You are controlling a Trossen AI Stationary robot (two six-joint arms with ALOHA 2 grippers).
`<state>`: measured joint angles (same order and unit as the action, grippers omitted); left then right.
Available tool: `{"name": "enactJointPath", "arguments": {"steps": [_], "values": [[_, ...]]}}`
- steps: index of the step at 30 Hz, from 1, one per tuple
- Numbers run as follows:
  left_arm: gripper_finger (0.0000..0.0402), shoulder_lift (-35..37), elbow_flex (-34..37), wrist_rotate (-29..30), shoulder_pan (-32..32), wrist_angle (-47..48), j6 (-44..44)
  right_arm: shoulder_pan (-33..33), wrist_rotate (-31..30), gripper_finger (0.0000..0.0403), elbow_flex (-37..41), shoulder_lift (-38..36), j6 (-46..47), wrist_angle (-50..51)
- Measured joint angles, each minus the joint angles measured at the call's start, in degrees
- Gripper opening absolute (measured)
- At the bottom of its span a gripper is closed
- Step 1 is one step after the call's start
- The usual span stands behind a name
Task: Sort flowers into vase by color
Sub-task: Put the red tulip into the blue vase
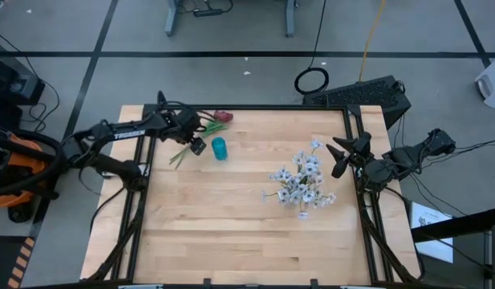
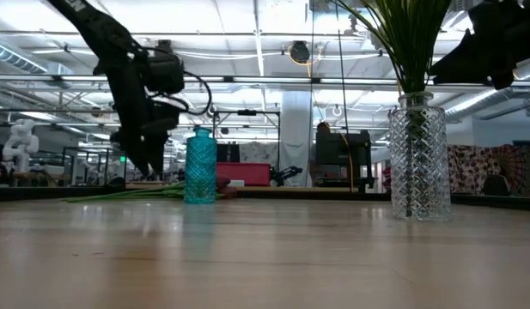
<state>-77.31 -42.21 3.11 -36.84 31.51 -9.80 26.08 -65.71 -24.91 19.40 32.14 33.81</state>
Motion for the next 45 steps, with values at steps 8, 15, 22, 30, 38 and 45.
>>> {"name": "enactJointPath", "arguments": {"steps": [8,15,22,30,38,45], "values": [[0.0282,-4.18,0.00,1.98,-2.04,-3.55,1.33,0.00,0.00,0.0169,0.00,0.00,0.00,0.02],[0.0282,-5.52,0.00,2.03,-5.40,-3.71,4.32,0.00,-0.02,0.0169,0.00,0.02,-0.02,0.02],[0.0282,-7.64,0.00,1.84,-6.05,-5.24,5.72,-0.02,-0.02,0.0169,0.00,0.00,-0.02,0.02],[0.0255,-7.90,0.00,1.91,-6.39,-6.64,5.74,-0.02,-0.02,0.0169,0.00,0.02,-0.02,0.15],[0.0199,-7.90,0.00,2.06,-6.60,-8.12,5.71,-0.02,-0.04,0.0169,0.00,0.02,-0.02,0.15],[0.0194,-7.90,1.73,1.80,-6.60,-8.82,5.74,-0.02,-0.04,0.0169,0.00,0.00,-0.02,0.13]]}}
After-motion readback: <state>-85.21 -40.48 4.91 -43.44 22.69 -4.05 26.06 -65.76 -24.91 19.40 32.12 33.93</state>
